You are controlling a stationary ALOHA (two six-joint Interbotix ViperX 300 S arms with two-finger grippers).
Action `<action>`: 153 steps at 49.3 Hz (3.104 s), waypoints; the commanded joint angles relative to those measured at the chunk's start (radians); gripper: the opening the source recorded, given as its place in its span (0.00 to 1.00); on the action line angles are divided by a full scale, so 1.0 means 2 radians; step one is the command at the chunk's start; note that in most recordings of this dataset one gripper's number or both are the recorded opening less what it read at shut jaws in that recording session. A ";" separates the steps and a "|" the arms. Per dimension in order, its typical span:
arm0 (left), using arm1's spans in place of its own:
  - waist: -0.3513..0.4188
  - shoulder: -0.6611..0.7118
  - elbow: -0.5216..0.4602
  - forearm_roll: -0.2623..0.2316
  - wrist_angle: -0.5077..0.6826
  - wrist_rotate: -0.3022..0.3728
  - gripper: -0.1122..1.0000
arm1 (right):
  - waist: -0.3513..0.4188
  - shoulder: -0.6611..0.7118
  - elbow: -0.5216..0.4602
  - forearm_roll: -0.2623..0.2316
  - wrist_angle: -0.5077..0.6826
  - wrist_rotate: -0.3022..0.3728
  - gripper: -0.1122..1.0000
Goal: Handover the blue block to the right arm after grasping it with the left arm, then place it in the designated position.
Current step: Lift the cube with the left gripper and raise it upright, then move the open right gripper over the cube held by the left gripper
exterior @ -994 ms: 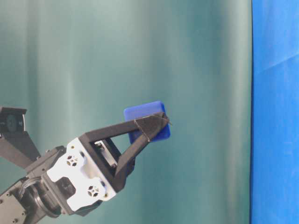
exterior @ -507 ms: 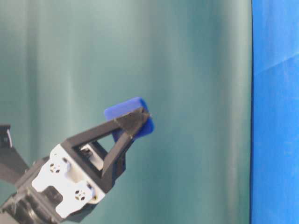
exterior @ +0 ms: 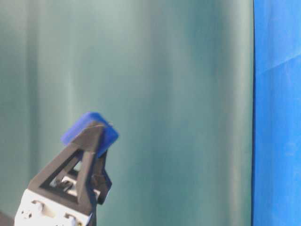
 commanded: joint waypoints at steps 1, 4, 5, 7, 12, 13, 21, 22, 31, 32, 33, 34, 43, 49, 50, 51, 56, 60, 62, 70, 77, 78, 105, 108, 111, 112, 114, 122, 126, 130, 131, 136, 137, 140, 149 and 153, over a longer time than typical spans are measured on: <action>-0.002 -0.020 0.015 0.001 -0.056 0.000 0.53 | 0.000 0.002 -0.015 -0.001 -0.007 -0.001 0.95; -0.002 -0.025 0.027 0.001 -0.080 -0.001 0.53 | 0.000 0.002 -0.015 -0.001 -0.008 -0.001 0.95; -0.002 -0.026 0.030 0.001 -0.084 -0.001 0.53 | 0.000 0.002 -0.015 -0.001 -0.008 -0.001 0.95; -0.002 -0.028 0.034 0.001 -0.091 -0.001 0.53 | 0.000 0.002 -0.015 -0.001 -0.008 -0.001 0.95; -0.002 -0.028 0.036 0.001 -0.092 -0.005 0.53 | 0.000 0.003 -0.015 -0.001 -0.008 -0.001 0.95; -0.002 -0.028 0.036 0.001 -0.092 -0.005 0.53 | 0.000 0.003 -0.015 -0.001 -0.008 -0.001 0.95; -0.002 -0.027 0.038 0.000 -0.092 -0.006 0.53 | 0.000 0.006 -0.015 -0.001 -0.008 -0.001 0.95; -0.002 -0.027 0.038 0.000 -0.092 -0.006 0.53 | 0.000 0.007 -0.015 -0.001 -0.008 -0.002 0.95; -0.002 -0.027 0.038 0.000 -0.092 -0.006 0.53 | 0.000 0.013 -0.016 -0.025 -0.008 -0.030 0.95; -0.002 -0.027 0.038 0.000 -0.092 -0.006 0.53 | 0.000 0.014 -0.016 -0.031 -0.007 -0.036 0.95; -0.002 -0.027 0.038 0.000 -0.092 -0.006 0.53 | 0.000 0.015 -0.017 -0.038 -0.007 -0.043 0.95; -0.002 -0.027 0.038 0.000 -0.092 -0.006 0.53 | 0.000 0.015 -0.018 -0.044 -0.007 -0.051 0.95; -0.002 -0.027 0.038 0.000 -0.092 -0.006 0.53 | 0.000 0.017 -0.031 -0.078 -0.004 -0.146 0.94; -0.002 -0.027 0.039 -0.001 -0.092 -0.007 0.53 | 0.000 0.016 -0.038 -0.087 -0.004 -0.231 0.94; -0.002 -0.028 0.039 -0.001 -0.092 -0.007 0.53 | 0.000 0.016 -0.038 -0.089 -0.004 -0.245 0.94; -0.002 -0.027 0.039 -0.002 -0.093 -0.007 0.53 | 0.000 0.016 -0.039 -0.091 -0.004 -0.258 0.94; -0.003 -0.027 0.039 -0.002 -0.093 -0.007 0.53 | 0.000 0.016 -0.040 -0.100 -0.007 -0.331 0.94; -0.002 -0.027 0.038 -0.002 -0.093 -0.007 0.53 | 0.000 0.017 -0.040 -0.105 -0.010 -0.390 0.94; -0.002 -0.027 0.039 -0.002 -0.094 -0.007 0.53 | 0.000 0.017 -0.040 -0.106 -0.010 -0.415 0.94; -0.003 -0.027 0.038 -0.002 -0.094 -0.007 0.53 | 0.000 0.020 -0.040 -0.109 -0.011 -0.514 0.94; -0.003 -0.028 0.038 -0.002 -0.094 -0.007 0.53 | 0.000 0.023 -0.040 -0.116 -0.015 -0.591 0.94; -0.003 -0.027 0.039 -0.002 -0.094 -0.007 0.53 | 0.000 0.024 -0.040 -0.116 -0.017 -0.597 0.94; -0.003 -0.027 0.039 -0.002 -0.094 -0.007 0.53 | 0.000 0.025 -0.040 -0.115 -0.043 -0.601 0.94; -0.003 -0.028 0.039 -0.002 -0.094 -0.007 0.53 | 0.000 0.025 -0.040 -0.115 -0.043 -0.601 0.94; -0.003 -0.027 0.039 -0.002 -0.094 -0.007 0.53 | 0.000 0.025 -0.040 -0.115 -0.043 -0.601 0.94; -0.003 -0.027 0.039 -0.002 -0.094 -0.007 0.53 | 0.000 0.026 -0.040 -0.115 -0.042 -0.601 0.94; -0.003 -0.027 0.039 -0.002 -0.094 -0.007 0.53 | 0.000 0.026 -0.040 -0.115 -0.043 -0.601 0.94; -0.003 -0.028 0.038 -0.002 -0.094 -0.007 0.53 | 0.000 0.026 -0.040 -0.115 -0.043 -0.601 0.94; -0.003 -0.027 0.038 -0.002 -0.094 -0.007 0.53 | 0.000 0.026 -0.040 -0.114 -0.043 -0.601 0.94; -0.003 -0.028 0.038 -0.002 -0.094 -0.007 0.53 | 0.000 0.026 -0.040 -0.114 -0.043 -0.601 0.94; -0.003 -0.027 0.039 -0.002 -0.094 -0.007 0.53 | 0.000 0.026 -0.040 -0.114 -0.043 -0.601 0.94; -0.003 -0.027 0.038 -0.002 -0.094 -0.007 0.53 | 0.000 0.026 -0.040 -0.114 -0.043 -0.601 0.94; -0.003 -0.027 0.038 -0.002 -0.094 -0.007 0.53 | 0.000 0.026 -0.040 -0.114 -0.043 -0.601 0.94; -0.003 -0.027 0.038 -0.002 -0.094 -0.007 0.53 | 0.000 0.026 -0.040 -0.114 -0.043 -0.601 0.94; -0.003 -0.027 0.038 -0.002 -0.094 -0.007 0.53 | 0.000 0.026 -0.040 -0.114 -0.043 -0.601 0.94; -0.003 -0.026 0.037 -0.002 -0.093 -0.007 0.53 | 0.000 0.028 -0.042 -0.114 -0.043 -0.601 0.94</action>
